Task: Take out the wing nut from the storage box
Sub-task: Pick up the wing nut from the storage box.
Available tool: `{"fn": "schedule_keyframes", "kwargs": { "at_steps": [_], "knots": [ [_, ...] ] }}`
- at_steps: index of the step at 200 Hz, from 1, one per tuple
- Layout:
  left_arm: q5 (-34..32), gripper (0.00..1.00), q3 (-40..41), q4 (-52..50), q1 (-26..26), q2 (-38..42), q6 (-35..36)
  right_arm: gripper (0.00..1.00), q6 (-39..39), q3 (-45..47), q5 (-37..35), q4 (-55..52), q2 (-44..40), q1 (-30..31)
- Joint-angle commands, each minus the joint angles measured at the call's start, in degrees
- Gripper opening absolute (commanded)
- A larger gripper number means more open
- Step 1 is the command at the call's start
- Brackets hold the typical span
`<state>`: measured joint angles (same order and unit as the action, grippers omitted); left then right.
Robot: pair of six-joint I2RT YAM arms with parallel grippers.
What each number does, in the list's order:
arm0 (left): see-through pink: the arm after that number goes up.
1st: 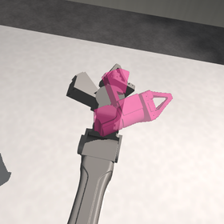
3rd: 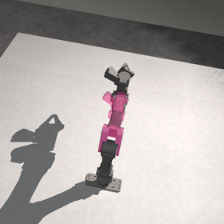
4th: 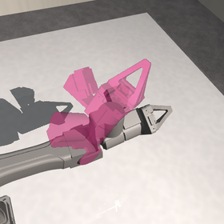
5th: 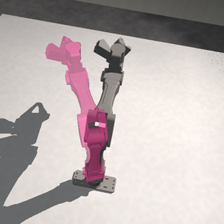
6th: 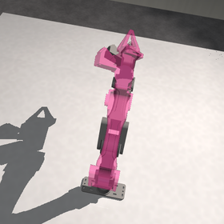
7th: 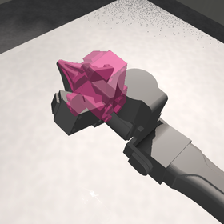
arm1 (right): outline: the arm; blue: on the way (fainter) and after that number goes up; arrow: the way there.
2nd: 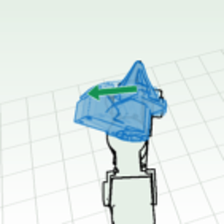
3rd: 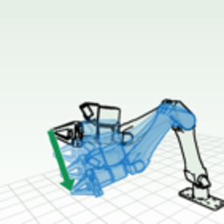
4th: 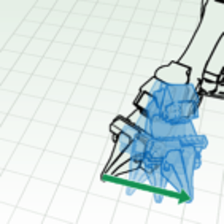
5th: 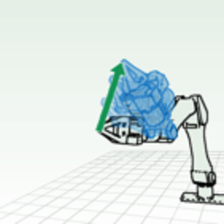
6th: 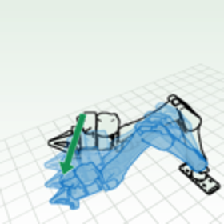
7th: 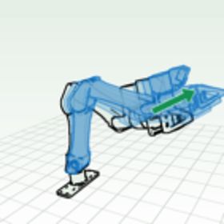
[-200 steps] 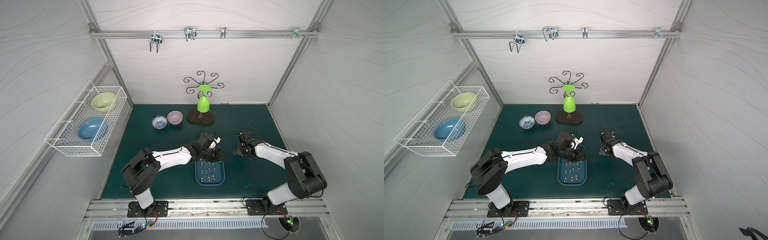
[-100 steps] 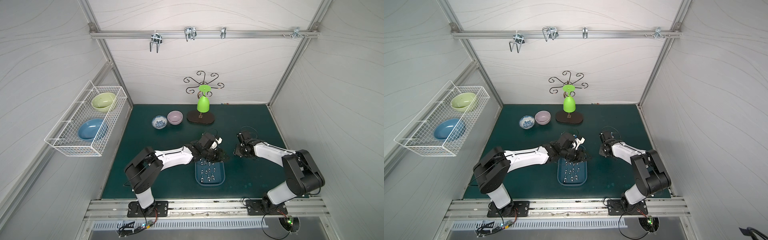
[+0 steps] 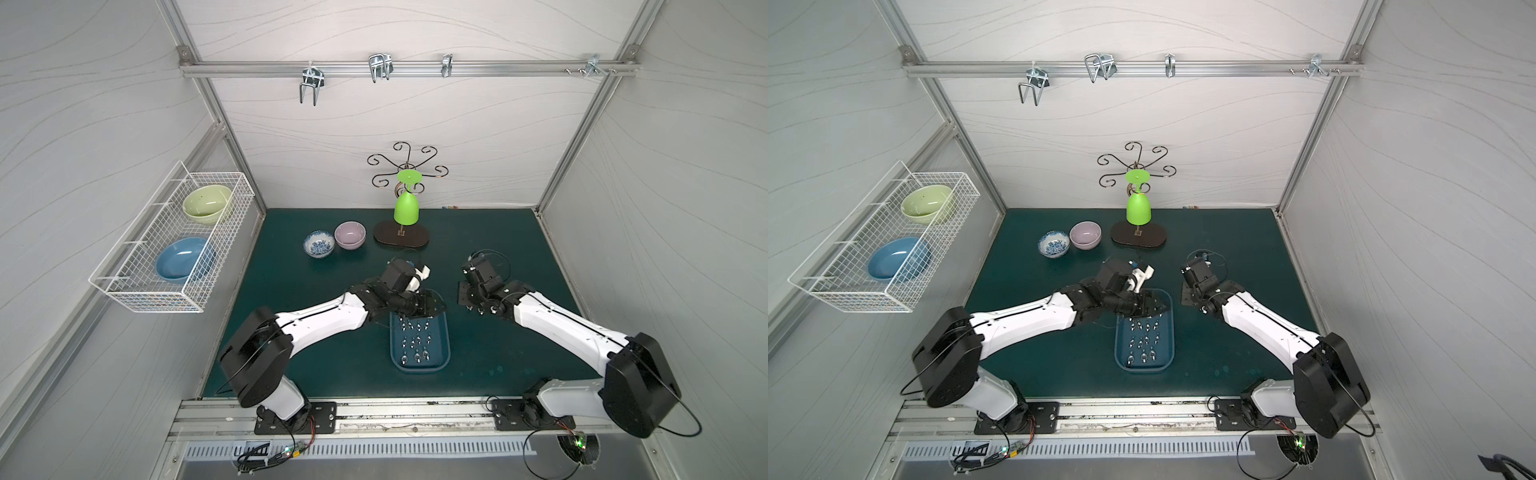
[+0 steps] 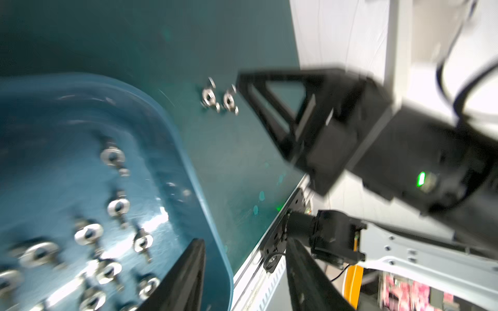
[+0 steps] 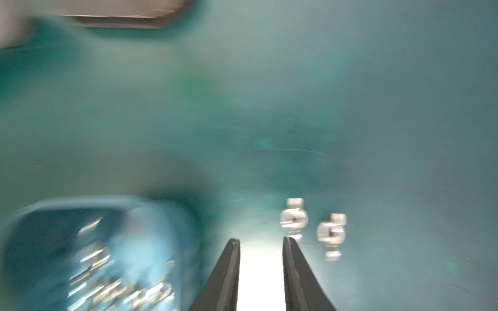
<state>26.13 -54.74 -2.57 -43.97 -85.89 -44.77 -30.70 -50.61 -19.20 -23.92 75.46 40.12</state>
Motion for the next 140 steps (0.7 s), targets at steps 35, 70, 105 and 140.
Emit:
{"fn": "schedule_keyframes", "kwargs": {
  "at_steps": [35,70,105,140],
  "knots": [
    [-4.78,0.50,12.32,-9.01,16.63,12.38,-0.99,0.33,-3.29,-10.17,0.47,-0.96,12.91,16.04],
    [-6.70,0.49,15.36,-12.22,20.43,16.66,-1.71,0.35,-4.37,-13.86,5.15,2.33,20.98,16.92],
    [-6.45,0.50,17.12,-10.79,21.18,17.96,-2.44,0.38,-4.60,-16.06,7.60,4.18,25.59,16.91],
    [-4.90,0.50,17.28,-9.48,21.20,17.08,-2.57,0.39,-5.16,-17.78,8.24,4.37,28.80,16.74]
  ]
}}
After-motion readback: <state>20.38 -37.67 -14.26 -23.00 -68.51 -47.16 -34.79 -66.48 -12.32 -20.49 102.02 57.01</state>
